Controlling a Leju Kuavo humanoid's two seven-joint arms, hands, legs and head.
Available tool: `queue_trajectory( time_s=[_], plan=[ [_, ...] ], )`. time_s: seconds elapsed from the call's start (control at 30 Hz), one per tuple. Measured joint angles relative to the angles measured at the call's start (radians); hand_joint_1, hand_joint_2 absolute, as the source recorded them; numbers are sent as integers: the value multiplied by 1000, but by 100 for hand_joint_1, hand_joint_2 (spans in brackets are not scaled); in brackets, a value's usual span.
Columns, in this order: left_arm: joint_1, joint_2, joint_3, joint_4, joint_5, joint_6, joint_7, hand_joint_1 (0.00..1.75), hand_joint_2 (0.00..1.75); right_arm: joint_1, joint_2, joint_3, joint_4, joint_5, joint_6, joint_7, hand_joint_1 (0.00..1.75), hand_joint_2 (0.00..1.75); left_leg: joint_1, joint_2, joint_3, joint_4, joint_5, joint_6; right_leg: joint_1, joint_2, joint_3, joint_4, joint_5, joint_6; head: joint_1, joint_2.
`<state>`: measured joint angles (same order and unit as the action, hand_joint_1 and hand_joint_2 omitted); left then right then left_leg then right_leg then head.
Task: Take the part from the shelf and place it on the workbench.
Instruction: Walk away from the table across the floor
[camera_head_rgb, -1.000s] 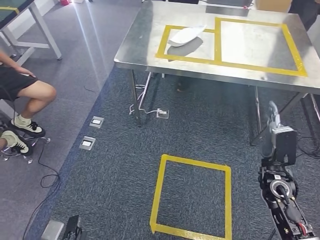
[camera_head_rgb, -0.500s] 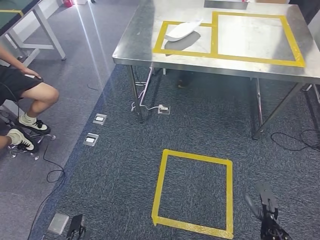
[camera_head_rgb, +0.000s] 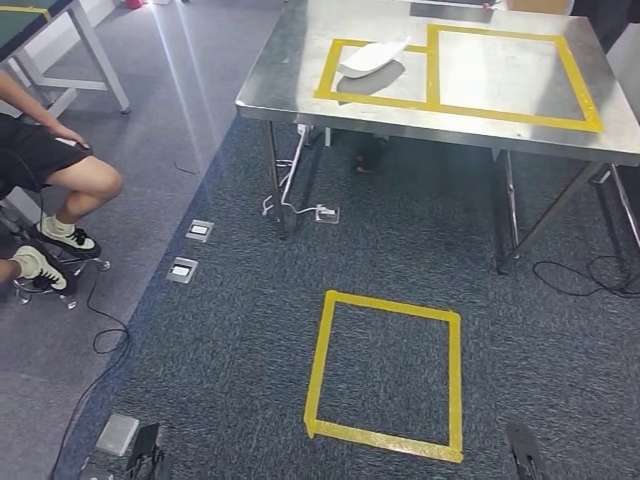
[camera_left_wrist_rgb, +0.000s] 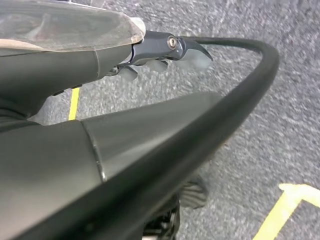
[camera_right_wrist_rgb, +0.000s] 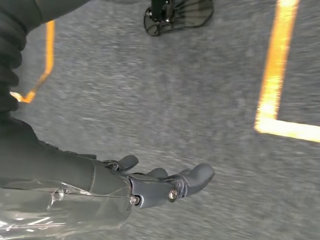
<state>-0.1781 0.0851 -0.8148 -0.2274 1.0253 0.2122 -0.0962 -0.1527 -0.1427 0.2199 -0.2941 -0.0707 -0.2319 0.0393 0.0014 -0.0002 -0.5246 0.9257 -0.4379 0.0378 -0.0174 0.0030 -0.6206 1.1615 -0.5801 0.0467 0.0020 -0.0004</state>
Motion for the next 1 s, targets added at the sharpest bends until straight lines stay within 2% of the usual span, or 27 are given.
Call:
queue_trajectory(
  time_s=[0.03, 0.07, 0.1, 0.13, 0.2, 0.23, 0.27, 0.33, 0.37, 0.4, 0.43, 0.5, 0.53, 0.57, 0.6, 0.63, 0.67, 0.7, 0.73, 0.77, 0.8, 0.87, 0.9, 0.93, 1.0],
  plan=[
    [1, 0, 0, 0, 1, 1, 0, 0, 0, 4, 4, 0, 8, -4, -2, 8, 0, 175, -1, 1, -8, 1, 6, 0, 0, 0, -12, 58, -27, 2, 5, 0],
    [2, 0, 0, 0, 1, 1, 0, 0, 0, 8, 8, 0, 14, -6, -4, 14, 0, 175, -2, 2, -16, 2, 11, -1, 0, 0, -9, 82, -31, 3, 9, 0],
    [2, 0, 0, 0, 1, 1, 0, 0, 0, 12, 11, 0, 19, -9, -7, 20, 0, 175, -3, 2, -22, 3, 16, -2, 0, 0, 15, 64, -14, 3, 12, 0],
    [3, 0, 0, 0, 1, 1, 0, 0, 0, 15, 13, 0, 23, -12, -10, 23, 0, 175, -3, 2, -28, 5, 20, -5, 0, -1, 58, 4, 16, 2, 15, 0],
    [2, 0, 0, 0, 1, 1, 1, 0, 0, 17, 15, 0, 28, -15, -13, 26, 0, 175, -4, 3, -37, 10, 27, -12, 2, -1, 156, -157, 62, -5, 23, 0],
    [2, 0, 0, 0, 1, 1, 1, 0, 0, 17, 16, 0, 31, -16, -14, 26, 0, 175, -5, 4, -39, 12, 31, -17, 4, 0, 187, -214, 72, -10, 25, 0],
    [1, 0, 0, 0, 1, 1, 2, 0, 0, 17, 16, 0, 34, -17, -14, 27, 0, 175, -5, 4, -42, 13, 36, -23, 7, 1, 199, -241, 73, -14, 27, 0],
    [1, 1, 0, 1, 1, 1, 6, 0, 0, 19, 18, 0, 39, -19, -17, 27, 0, 175, -7, 4, -44, 13, 46, -36, 8, 1, 192, -246, 81, -25, 25, 0],
    [2, 2, 0, 1, 2, 1, 8, 0, 0, 18, 19, 0, 41, -20, -18, 26, 0, 175, -6, 3, -49, 19, 41, -42, 6, 0, 187, -248, 86, -32, 24, 0],
    [2, 2, 0, 1, 4, 1, 9, 0, 0, 17, 21, 0, 43, -20, -18, 24, 0, 175, -5, 2, -59, 40, 20, -47, 3, -2, 181, -250, 93, -41, 21, 0],
    [2, 3, 0, 1, 7, 1, 10, 0, 0, 16, 22, 0, 44, -20, -18, 22, 0, 175, -4, 1, -78, 82, -18, -53, 0, -4, 173, -253, 102, -50, 15, 0],
    [2, 4, 0, 2, 13, 1, 9, 0, 0, 13, 25, 0, 45, -17, -16, 20, 0, 175, 1, 0, -129, 216, -113, -61, 1, -5, 154, -252, 119, -58, 3, 0],
    [4, 4, 0, 2, 15, 1, 8, 0, 0, 13, 26, 0, 45, -15, -15, 19, 0, 175, 2, 0, -149, 279, -144, -64, 2, -6, 142, -251, 127, -59, -3, 0],
    [6, 5, 0, 2, 17, 0, 6, 0, 0, 13, 27, 0, 46, -14, -14, 17, 0, 175, 3, 0, -154, 315, -151, -65, 2, -6, 132, -249, 134, -58, -7, 0],
    [8, 5, 0, 2, 18, 0, 3, 0, 0, 13, 27, 0, 47, -14, -14, 14, 0, 175, 3, 0, -140, 313, -137, -65, 3, -6, 123, -248, 139, -57, -12, 0],
    [9, 6, 0, 2, 19, 0, 1, 0, 0, 13, 28, 0, 48, -14, -14, 11, 0, 131, 3, 0, -105, 267, -110, -63, 3, -6, 116, -246, 144, -55, -17, 0],
    [10, 6, 0, 2, 19, 0, 0, 0, 0, 12, 29, 0, 49, -15, -14, 8, 0, 87, 3, 0, -54, 191, -78, -59, 3, -6, 110, -244, 148, -53, -21, 0],
    [9, 8, 0, 2, 19, 0, -2, 0, 0, 12, 30, 0, 49, -15, -15, 6, 0, 44, 2, 0, -2, 107, -57, -54, 5, -6, 105, -241, 151, -50, -25, 0],
    [9, 9, 0, 3, 19, 0, -3, 0, 0, 10, 32, 0, 49, -15, -15, 3, 0, 0, 0, -1, 38, 40, -44, -49, 6, -6, 101, -239, 155, -46, -28, 0],
    [8, 10, 0, 3, 19, 0, -4, 0, 0, 9, 33, 0, 49, -16, -15, 0, 0, 0, -3, -1, 59, -1, -40, -44, 7, -6, 98, -238, 159, -41, -28, 0],
    [9, 11, 0, 3, 19, 1, -4, 0, 0, 8, 34, 0, 49, -18, -15, -6, 0, 0, -5, -1, 64, -17, -41, -40, 8, -6, 95, -237, 163, -35, -28, 0],
    [11, 11, 0, 3, 19, -1, -7, 0, 0, 6, 35, 0, 50, -22, -15, -17, 0, 0, -2, 1, 57, -23, -32, -29, 8, -5, 92, -234, 166, -23, -26, 0],
    [11, 11, 0, 3, 19, -3, -11, 0, 0, 6, 36, 0, 50, -25, -16, -22, 0, 0, 1, 3, 54, -26, -26, -22, 7, -4, 84, -221, 152, -18, -25, 0],
    [12, 11, 0, 3, 19, -6, -15, 0, 0, 6, 36, 0, 51, -27, -16, -25, 0, 0, 4, 5, 49, -29, -19, -14, 7, -3, 70, -186, 121, -14, -20, 0],
    [13, 12, 0, 4, 19, -9, -21, 0, 0, 5, 36, 0, 52, -30, -17, -30, 0, 0, 4, 7, 35, -31, -9, -5, 5, -3, 24, -56, 29, -8, -6, 0]
  ],
)
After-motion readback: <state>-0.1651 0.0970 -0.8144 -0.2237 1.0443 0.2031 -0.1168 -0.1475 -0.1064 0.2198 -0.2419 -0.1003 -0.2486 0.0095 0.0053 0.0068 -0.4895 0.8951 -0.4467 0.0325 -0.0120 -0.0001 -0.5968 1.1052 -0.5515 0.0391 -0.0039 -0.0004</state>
